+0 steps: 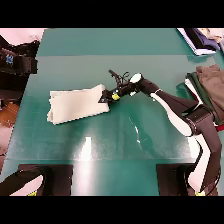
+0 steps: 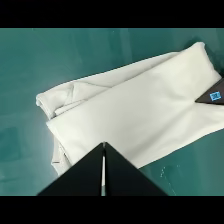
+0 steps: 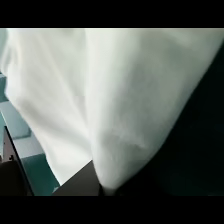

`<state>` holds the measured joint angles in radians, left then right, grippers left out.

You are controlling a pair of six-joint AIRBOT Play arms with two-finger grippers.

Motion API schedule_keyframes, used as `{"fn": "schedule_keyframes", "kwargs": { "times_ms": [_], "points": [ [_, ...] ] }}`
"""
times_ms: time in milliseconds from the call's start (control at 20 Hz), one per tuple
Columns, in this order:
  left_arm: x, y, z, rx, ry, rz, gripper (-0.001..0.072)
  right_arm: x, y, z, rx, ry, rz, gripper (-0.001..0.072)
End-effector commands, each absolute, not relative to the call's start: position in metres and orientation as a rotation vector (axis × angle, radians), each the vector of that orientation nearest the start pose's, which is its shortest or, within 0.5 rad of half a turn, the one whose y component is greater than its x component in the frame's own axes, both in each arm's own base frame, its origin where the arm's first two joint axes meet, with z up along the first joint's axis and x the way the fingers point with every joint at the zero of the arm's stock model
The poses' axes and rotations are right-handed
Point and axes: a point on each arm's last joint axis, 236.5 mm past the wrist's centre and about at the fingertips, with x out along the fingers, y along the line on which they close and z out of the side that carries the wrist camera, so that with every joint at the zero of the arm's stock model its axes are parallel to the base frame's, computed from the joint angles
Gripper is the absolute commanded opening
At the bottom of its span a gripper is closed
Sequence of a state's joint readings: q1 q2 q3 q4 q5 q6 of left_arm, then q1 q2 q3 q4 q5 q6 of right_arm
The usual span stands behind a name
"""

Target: Fold the shirts.

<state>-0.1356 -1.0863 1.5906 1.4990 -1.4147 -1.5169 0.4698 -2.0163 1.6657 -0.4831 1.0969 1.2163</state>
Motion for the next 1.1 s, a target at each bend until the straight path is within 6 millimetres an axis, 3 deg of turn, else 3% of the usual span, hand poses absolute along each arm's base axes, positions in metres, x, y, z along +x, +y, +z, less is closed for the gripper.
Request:
{"fn": "schedule_keyframes", "kwargs": {
  "times_ms": [0, 100, 200, 450, 600, 700, 800, 950, 1050],
  "points": [
    [0.364, -0.066, 0.220, 0.076, 0.925, -0.213, 0.0024, 0.424, 0.391, -0.005, 0.451, 1.248, 1.039, 0.0017],
    [0.364, -0.066, 0.220, 0.075, 0.925, -0.214, 0.0024, 0.458, 0.349, 0.029, 0.410, 1.161, 0.964, 0.0016],
    [0.363, -0.067, 0.220, 0.074, 0.926, -0.215, 0.0024, 0.490, 0.293, 0.064, 0.372, 1.082, 0.863, 0.0016],
    [0.346, -0.068, 0.209, 0.073, 1.008, -0.232, 0.0024, 0.545, 0.123, 0.140, 0.283, 0.886, 0.573, 0.0015],
    [0.346, -0.070, 0.209, 0.067, 1.011, -0.240, 0.0024, 0.565, 0.020, 0.176, 0.325, 0.760, 0.402, 0.0015],
    [0.345, -0.073, 0.209, 0.060, 1.012, -0.252, 0.0024, 0.571, -0.043, 0.183, 0.362, 0.698, 0.285, 0.0014],
    [0.344, -0.077, 0.209, 0.047, 1.013, -0.262, 0.0024, 0.571, -0.100, 0.178, 0.402, 0.662, 0.178, 0.0014],
    [0.343, -0.082, 0.210, 0.030, 1.013, -0.282, 0.0024, 0.564, -0.164, 0.171, 0.431, 0.618, 0.059, 0.0014],
    [0.342, -0.086, 0.211, 0.005, 1.016, -0.285, 0.0024, 0.559, -0.192, 0.181, 0.438, 0.572, 0.012, 0.0014]
  ]
}}
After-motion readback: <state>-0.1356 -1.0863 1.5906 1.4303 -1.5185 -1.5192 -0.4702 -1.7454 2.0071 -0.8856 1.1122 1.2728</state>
